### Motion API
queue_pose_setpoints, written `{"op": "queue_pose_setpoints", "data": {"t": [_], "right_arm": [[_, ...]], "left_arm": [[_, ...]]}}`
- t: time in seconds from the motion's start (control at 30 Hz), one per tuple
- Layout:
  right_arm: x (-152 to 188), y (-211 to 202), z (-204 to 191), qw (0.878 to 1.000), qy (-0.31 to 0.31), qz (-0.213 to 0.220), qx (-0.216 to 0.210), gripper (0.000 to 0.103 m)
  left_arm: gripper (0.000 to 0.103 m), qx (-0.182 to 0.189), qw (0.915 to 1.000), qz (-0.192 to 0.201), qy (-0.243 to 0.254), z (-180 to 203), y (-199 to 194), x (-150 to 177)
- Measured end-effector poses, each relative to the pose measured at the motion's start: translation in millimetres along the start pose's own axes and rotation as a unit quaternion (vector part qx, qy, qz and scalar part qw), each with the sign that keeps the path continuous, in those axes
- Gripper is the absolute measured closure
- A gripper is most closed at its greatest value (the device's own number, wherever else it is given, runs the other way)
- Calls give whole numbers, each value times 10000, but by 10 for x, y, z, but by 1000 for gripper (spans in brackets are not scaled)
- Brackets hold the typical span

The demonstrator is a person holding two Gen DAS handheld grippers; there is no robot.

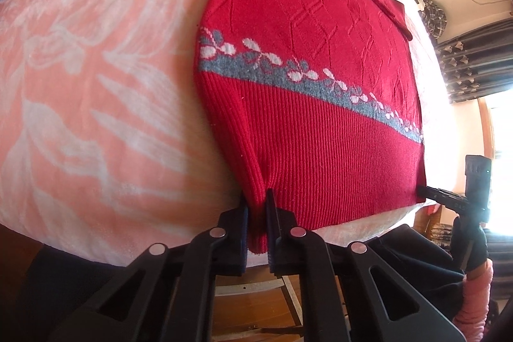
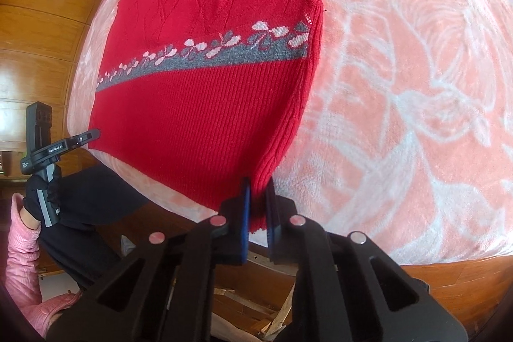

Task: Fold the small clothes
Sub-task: 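Lift the hem with both tools and fold it toward the collar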

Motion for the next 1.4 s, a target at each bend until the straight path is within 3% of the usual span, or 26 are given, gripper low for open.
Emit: {"op": "queue_pose_setpoints", "data": {"t": [0.4, 0.73, 1.0, 1.17, 1.33, 1.4], "right_arm": [[-261, -678, -171, 9922, 166, 839, -901, 97], [-1079, -1330, -133, 9813, 661, 1465, -1061, 97], [-1982, -1253, 38, 9828, 851, 1424, -808, 97], [-2519, -1200, 164, 9775, 1027, 1565, -967, 98], [-2877, -964, 374, 9786, 1261, 1386, -850, 98], [-2938, -868, 454, 9799, 1320, 1311, -724, 93]], "left_arm": [[95, 779, 9952, 581, -151, 240, -427, -288], [95, 725, 9887, 1298, -180, 440, -858, -1146], [95, 565, 9873, 1395, -508, 308, -694, -1957], [95, 436, 9863, 1500, -527, 239, -593, -2394], [93, 673, 9858, 1321, -794, 116, -391, -2772], [93, 797, 9845, 1209, -985, 29, -354, -2859]]}}
Point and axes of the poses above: each gripper's, at about its wrist camera, not at the fingertips, and y roughly the way its jaws point, z to its right, x to its underside, the point moved 9 cm from there along y, roughly the way its jaws point, and after that the axes turned 8 degrees about -z, right-handed, at the moved point
